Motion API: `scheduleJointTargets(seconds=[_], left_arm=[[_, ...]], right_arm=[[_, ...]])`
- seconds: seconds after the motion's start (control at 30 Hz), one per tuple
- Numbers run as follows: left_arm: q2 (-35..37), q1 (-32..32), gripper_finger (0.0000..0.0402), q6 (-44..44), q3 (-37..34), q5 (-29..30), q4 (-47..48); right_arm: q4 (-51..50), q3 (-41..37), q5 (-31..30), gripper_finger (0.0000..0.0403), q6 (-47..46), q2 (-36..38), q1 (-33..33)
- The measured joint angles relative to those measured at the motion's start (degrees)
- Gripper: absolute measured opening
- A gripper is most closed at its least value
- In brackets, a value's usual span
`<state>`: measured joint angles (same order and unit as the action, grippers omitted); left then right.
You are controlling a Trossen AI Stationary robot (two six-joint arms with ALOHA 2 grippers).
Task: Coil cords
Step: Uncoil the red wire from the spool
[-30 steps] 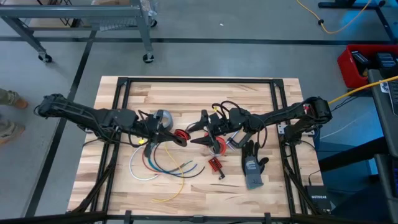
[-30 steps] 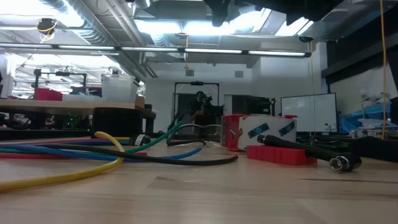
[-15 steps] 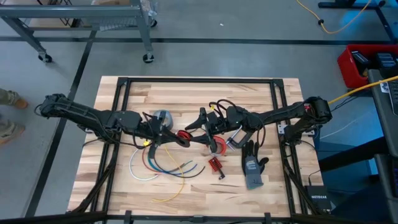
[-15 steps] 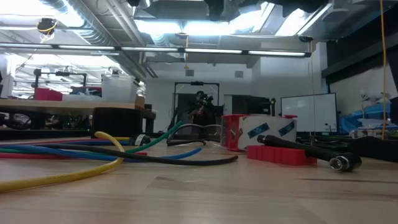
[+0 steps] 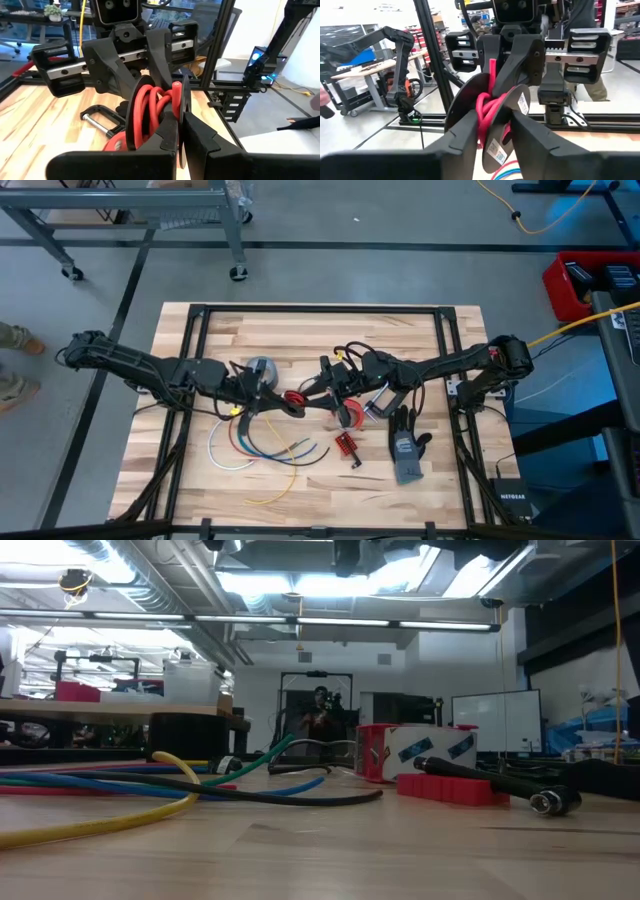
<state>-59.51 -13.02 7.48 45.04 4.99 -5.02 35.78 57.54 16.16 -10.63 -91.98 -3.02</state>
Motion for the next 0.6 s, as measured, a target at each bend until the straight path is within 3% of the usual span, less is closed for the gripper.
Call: scheduleJointTargets(seconds=[0.33, 0.6], left_arm=[[0.07, 0.0, 0.0005, 3.18, 0.02, 0.09, -0.14], [4.31, 0.04, 0.0052, 4.51, 0.03, 0.18, -0.28]], right_arm=[[-0.08, -0.05, -0.1, 0.0011, 0.38, 0.0, 0.13], [-0.23, -0.04, 0.38, 0.0005, 0.6, -0.05, 0.13]])
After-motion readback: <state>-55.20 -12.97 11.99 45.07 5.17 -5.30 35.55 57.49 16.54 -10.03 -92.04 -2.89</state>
